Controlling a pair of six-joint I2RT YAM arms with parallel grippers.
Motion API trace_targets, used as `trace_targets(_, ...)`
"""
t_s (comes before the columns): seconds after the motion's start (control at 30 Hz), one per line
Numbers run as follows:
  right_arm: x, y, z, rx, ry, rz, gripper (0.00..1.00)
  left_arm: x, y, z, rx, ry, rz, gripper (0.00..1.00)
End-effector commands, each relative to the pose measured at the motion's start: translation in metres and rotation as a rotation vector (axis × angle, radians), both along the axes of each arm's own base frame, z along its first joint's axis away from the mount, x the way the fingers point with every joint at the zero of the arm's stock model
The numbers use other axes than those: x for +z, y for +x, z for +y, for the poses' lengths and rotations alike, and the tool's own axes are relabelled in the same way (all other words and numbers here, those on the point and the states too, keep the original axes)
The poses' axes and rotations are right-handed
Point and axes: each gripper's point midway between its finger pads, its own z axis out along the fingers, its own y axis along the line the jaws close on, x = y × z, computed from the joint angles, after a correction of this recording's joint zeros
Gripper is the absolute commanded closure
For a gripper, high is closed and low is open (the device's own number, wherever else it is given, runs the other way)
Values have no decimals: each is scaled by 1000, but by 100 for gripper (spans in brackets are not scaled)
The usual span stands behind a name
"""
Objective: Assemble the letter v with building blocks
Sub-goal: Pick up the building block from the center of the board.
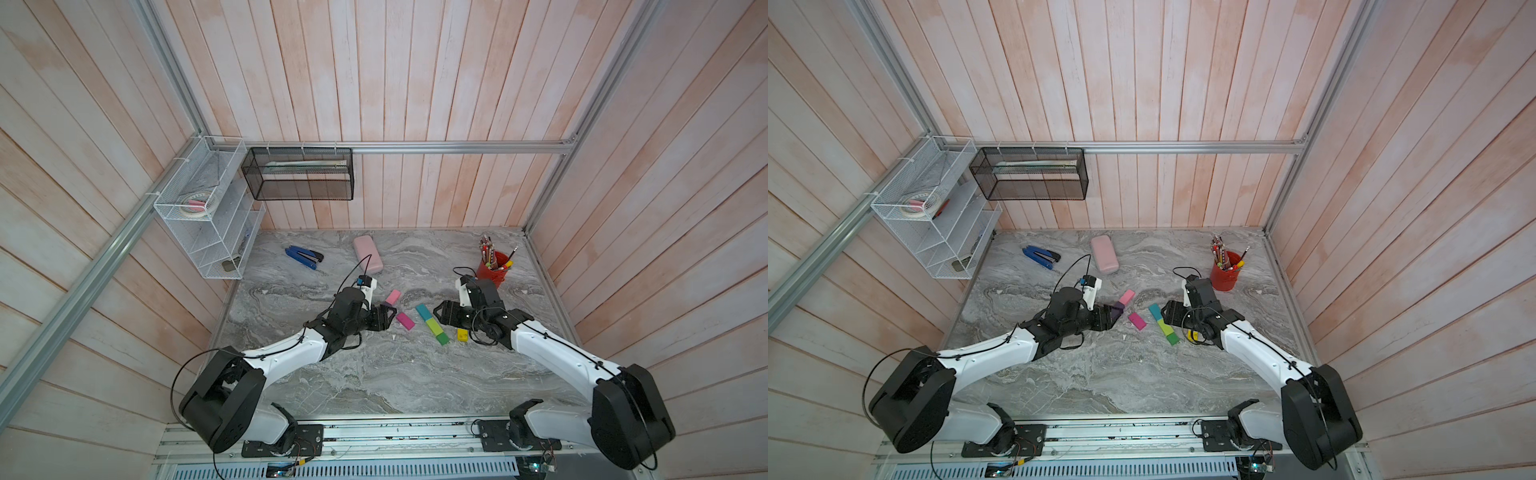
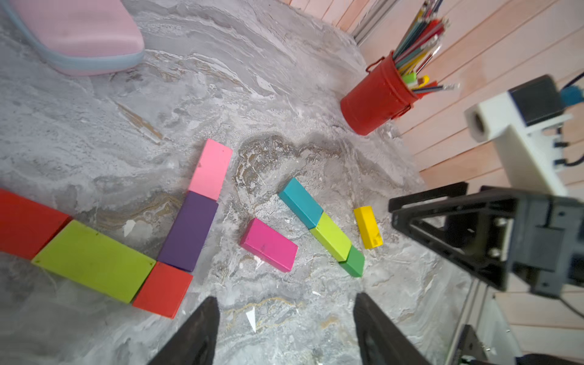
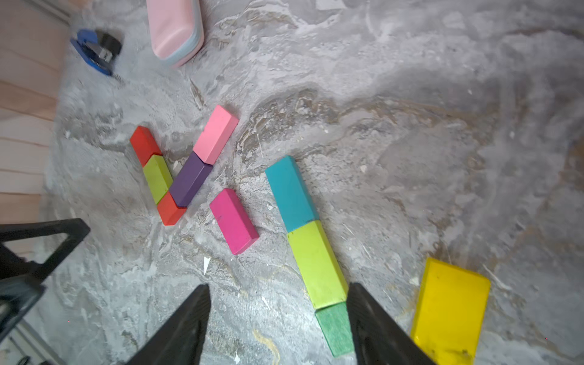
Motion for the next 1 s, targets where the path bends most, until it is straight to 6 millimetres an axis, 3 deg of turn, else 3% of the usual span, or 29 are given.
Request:
trace_targets(0.0,-8,4,22,154,-174,-41,26,0,-7,13,13,-44,34,25)
trace_targets(0.2,-24,14,59,285,-247,-36,27,-2,-8,47,109,-141,60,21)
trace_targets(0.33,-30,17,70,330,-274,-29,30,-7,-9,57,133,-136,72,22)
trace_targets(0.57,-45,13,84,406,-325,-12,33,-12,-9,54,120,-146,84,22)
trace_targets(0.97,-72,5,90,420,-364,37,38,-15,-7,43,70,-170,87,27)
